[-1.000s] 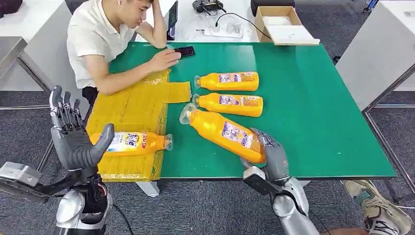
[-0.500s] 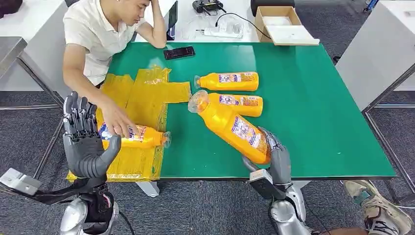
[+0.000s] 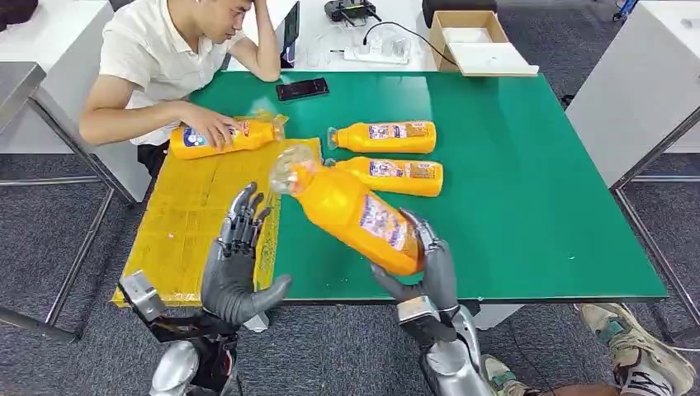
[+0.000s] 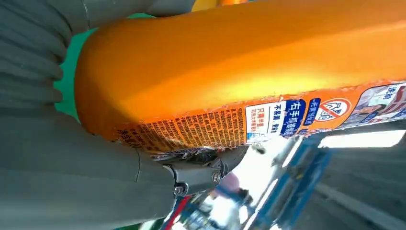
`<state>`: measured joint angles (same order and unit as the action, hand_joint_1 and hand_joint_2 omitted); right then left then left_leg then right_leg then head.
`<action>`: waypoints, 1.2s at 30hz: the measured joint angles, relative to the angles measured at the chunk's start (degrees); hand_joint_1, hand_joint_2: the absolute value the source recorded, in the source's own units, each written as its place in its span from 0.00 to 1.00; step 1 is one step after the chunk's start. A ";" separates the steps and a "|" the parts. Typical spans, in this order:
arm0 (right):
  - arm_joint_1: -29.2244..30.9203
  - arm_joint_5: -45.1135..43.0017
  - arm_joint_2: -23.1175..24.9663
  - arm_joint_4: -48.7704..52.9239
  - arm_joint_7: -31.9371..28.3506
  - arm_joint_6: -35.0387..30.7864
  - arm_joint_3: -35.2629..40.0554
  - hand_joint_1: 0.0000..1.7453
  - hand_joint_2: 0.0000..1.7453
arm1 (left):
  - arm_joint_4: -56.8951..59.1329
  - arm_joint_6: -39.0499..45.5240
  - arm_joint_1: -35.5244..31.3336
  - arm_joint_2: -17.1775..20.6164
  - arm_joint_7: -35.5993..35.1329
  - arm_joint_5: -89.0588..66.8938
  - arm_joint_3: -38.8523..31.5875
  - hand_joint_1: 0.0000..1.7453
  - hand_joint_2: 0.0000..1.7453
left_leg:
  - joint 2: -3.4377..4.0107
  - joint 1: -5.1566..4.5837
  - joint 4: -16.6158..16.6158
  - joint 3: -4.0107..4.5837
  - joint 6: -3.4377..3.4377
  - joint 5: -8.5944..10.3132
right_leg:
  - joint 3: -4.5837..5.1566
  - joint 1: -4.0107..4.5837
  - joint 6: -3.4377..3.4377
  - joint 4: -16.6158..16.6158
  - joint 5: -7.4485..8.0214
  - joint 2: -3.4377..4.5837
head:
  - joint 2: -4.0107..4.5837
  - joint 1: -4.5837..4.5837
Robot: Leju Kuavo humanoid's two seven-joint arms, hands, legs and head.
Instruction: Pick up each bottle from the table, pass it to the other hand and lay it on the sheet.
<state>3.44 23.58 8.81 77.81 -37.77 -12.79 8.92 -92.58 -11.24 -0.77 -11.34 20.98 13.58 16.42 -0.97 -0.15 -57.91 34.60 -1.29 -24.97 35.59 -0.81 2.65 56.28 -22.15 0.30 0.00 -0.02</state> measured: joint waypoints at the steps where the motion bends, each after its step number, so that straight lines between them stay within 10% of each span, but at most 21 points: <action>1: 0.13 -0.41 0.63 0.00 -0.07 -0.11 1.49 1.00 1.00 | 0.82 -0.39 -0.34 -0.24 -0.35 1.17 0.43 0.00 1.00 | 0.00 0.00 0.00 0.00 0.00 0.00 | 0.00 0.00 0.00 0.00 0.00 0.00 | 0.00 -0.02; 36: 3.94 1.01 3.87 -15.54 -0.37 2.14 17.02 1.00 1.00 | 2.88 -5.22 -2.26 -1.09 2.41 8.19 -0.18 0.00 1.00 | 0.00 0.00 0.00 0.00 0.00 0.00 | 0.00 -0.01 0.00 0.00 0.00 0.00 | 0.00 0.02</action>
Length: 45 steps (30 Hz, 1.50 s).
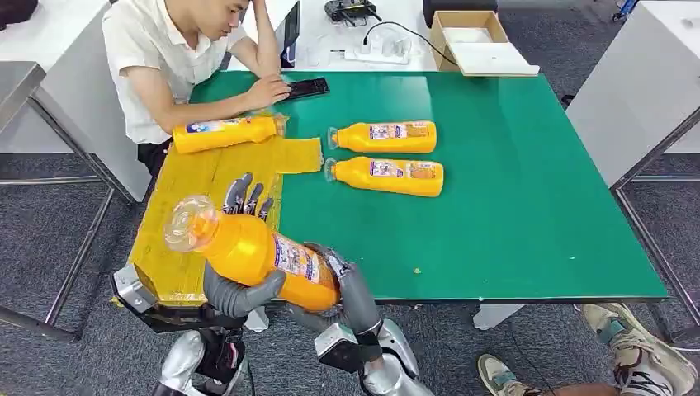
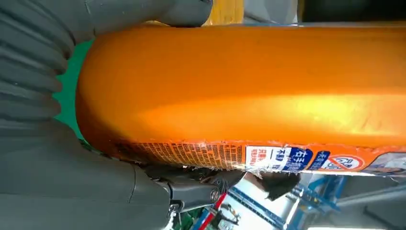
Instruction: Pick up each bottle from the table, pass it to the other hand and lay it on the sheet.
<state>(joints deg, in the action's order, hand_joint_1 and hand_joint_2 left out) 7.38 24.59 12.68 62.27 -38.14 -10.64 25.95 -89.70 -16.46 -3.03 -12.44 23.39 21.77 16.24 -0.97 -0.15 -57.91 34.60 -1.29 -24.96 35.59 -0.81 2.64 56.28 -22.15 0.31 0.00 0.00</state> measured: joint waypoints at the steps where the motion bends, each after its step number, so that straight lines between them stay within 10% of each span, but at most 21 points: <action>1: 0.10 -0.04 0.07 -0.39 0.00 0.02 0.24 1.00 1.00 | 0.24 -0.28 0.00 0.00 -0.07 0.15 -0.39 0.00 1.00 | 0.00 0.00 0.00 0.00 0.00 0.00 | 0.00 0.00 0.00 0.00 0.00 0.00 | 0.02 -0.02; 2: 0.19 -0.09 0.09 -0.67 0.00 0.02 0.39 1.00 1.00 | 0.39 -0.39 0.01 0.00 -0.11 0.26 -0.59 0.11 1.00 | 0.00 0.00 0.00 -0.01 0.00 0.00 | 0.00 0.00 0.00 0.00 0.00 0.00 | 0.00 -0.02; 3: 0.31 -0.11 0.09 -0.94 -0.02 0.02 0.46 1.00 1.00 | 0.50 -0.44 0.01 0.00 -0.15 0.26 -0.76 0.64 1.00 | 0.00 0.00 0.00 0.00 0.00 0.00 | 0.00 0.00 0.00 0.00 0.00 0.00 | 0.00 -0.02; 5: 0.52 -0.11 0.09 -1.38 -0.02 0.07 0.59 1.00 1.00 | 0.74 -0.74 0.01 0.00 -0.26 0.33 -1.18 1.00 1.00 | 0.01 0.00 0.00 0.00 0.00 0.00 | 0.00 0.00 0.00 0.00 0.00 0.00 | 0.00 -0.02; 8: 0.60 -0.17 0.07 -1.70 -0.02 0.04 0.78 1.00 1.00 | 1.11 -2.48 0.00 0.09 -1.31 1.20 -1.61 1.00 1.00 | 0.01 0.00 0.00 0.00 0.00 0.00 | 0.01 0.00 0.00 0.00 0.00 0.00 | 0.00 -0.04; 10: 0.58 -0.83 0.04 -1.88 -0.02 0.02 1.03 0.38 1.00 | 1.61 -4.17 -0.09 0.33 -1.57 1.26 -1.86 1.00 1.00 | 0.01 0.00 0.00 0.00 0.00 0.00 | 0.01 0.00 0.00 0.00 0.00 0.01 | 0.00 -0.02; 22: 0.07 -2.62 -0.48 -1.97 -0.02 0.31 1.79 0.38 1.00 | 3.69 -8.52 -0.62 1.49 -1.62 2.23 -2.03 1.00 1.00 | 0.01 0.00 0.00 0.00 0.00 0.00 | 0.01 0.00 0.00 0.00 0.00 0.01 | 0.02 -0.04; 23: 0.02 -2.62 -0.48 -1.97 -0.02 0.31 1.81 0.05 1.00 | 3.74 -8.57 -0.65 1.53 -1.62 2.23 -2.03 1.00 1.00 | 0.01 0.00 0.00 0.00 0.00 0.00 | 0.01 0.00 0.00 0.00 0.00 0.01 | 0.00 -0.04; 28: -0.04 -2.47 -0.52 -1.95 -0.04 0.39 2.38 0.00 1.00 | 4.19 -9.15 -1.02 1.68 -2.53 2.16 -1.97 1.00 1.00 | 0.01 0.00 0.00 0.00 0.00 0.00 | 0.01 0.00 0.00 0.00 0.00 0.00 | 0.00 -0.04; 29: -0.03 -2.56 -0.55 -1.88 -0.04 0.22 2.51 0.00 0.00 | 4.35 -9.53 -1.02 1.77 -2.82 2.16 -1.94 1.00 1.00 | 0.03 0.00 0.00 0.00 0.00 0.00 | 0.01 0.00 0.00 0.00 0.00 0.01 | 0.00 0.00; 45: -3.04 -0.07 -3.37 4.64 -0.04 -11.40 -0.68 0.00 0.00 | 5.42 8.67 -3.49 4.98 -2.88 -20.82 -4.98 1.00 1.00 | 0.02 0.00 0.00 0.00 0.00 0.01 | 0.01 0.00 0.00 0.00 0.01 0.01 | 0.02 -0.04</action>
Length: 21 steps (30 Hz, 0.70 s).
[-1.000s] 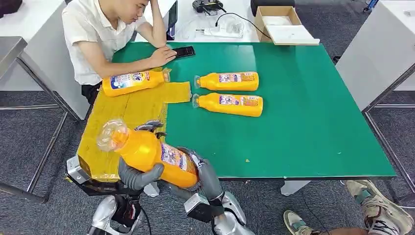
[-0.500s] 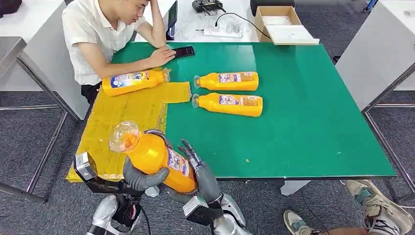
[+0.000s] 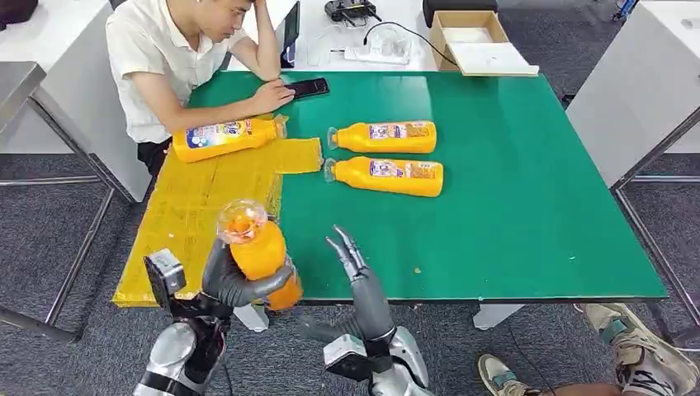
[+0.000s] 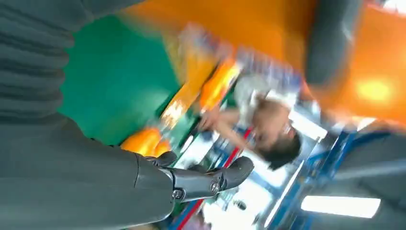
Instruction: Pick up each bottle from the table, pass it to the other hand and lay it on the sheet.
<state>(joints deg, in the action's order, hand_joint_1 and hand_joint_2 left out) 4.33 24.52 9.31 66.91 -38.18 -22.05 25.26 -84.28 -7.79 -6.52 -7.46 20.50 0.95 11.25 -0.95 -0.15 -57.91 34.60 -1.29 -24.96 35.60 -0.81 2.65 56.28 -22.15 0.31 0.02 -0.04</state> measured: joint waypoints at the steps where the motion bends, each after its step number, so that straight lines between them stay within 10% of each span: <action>1: -0.41 0.11 -0.43 0.54 0.00 -0.55 -0.89 0.00 0.00 | -0.15 1.88 -0.48 0.35 -0.04 -2.90 -0.82 1.00 1.00 | 0.01 0.00 0.00 0.00 0.00 0.00 | 0.00 0.00 0.00 0.00 0.01 0.00 | 0.00 0.02; 12: -4.52 -4.16 -4.24 8.31 0.00 -13.67 -8.39 0.00 0.00 | -1.47 25.69 -5.81 4.92 -4.63 -40.13 -5.53 1.00 1.00 | 0.00 -0.01 0.00 0.02 0.00 0.00 | 0.01 -0.01 0.01 0.00 0.01 0.00 | -0.02 0.00; 21: -4.94 -9.04 -4.13 17.44 0.00 -14.21 -13.00 0.00 0.00 | 10.36 27.32 -16.22 9.40 -9.68 -56.92 -5.18 1.00 1.00 | 0.07 0.00 0.00 -0.06 0.02 0.05 | -0.01 0.00 0.00 0.01 0.06 0.01 | 0.00 0.00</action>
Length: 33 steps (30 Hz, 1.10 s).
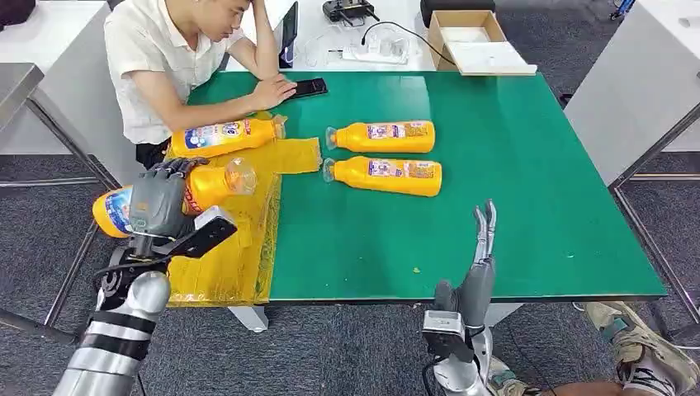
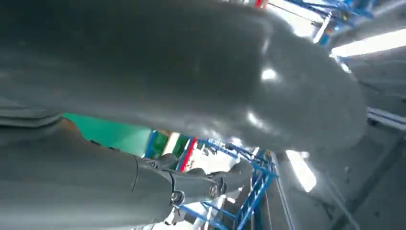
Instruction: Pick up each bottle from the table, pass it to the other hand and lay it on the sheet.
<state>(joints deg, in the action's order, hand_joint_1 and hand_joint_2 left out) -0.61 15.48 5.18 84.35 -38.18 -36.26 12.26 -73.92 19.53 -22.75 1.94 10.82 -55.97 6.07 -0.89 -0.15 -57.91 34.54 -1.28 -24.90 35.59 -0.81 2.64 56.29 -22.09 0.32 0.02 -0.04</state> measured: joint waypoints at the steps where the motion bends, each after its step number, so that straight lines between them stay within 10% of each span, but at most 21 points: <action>1: 0.08 -0.29 0.00 0.00 0.00 0.11 0.07 0.00 0.00 | 3.24 -1.48 -1.53 0.22 -0.31 -0.44 0.42 1.00 1.00 | -0.04 0.00 0.00 0.01 0.00 0.00 | -0.01 -0.01 0.00 0.00 0.00 -0.01 | -0.02 0.00; 33: 2.36 -3.98 0.04 -4.18 0.00 1.29 2.05 0.00 0.00 | 29.20 -18.57 -10.84 -3.65 2.60 7.10 7.22 0.92 1.00 | -0.03 -0.01 -0.01 0.08 0.00 -0.02 | 0.04 -0.02 0.01 0.00 -0.01 0.00 | -0.02 0.02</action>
<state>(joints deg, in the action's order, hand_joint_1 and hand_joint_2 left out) 1.75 11.50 5.22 80.17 -38.18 -34.97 14.32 -44.72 0.96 -33.59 -1.70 13.42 -48.87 13.29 -0.91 -0.16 -57.92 34.63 -1.28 -24.92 35.62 -0.82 2.65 56.29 -22.10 0.32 0.00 -0.02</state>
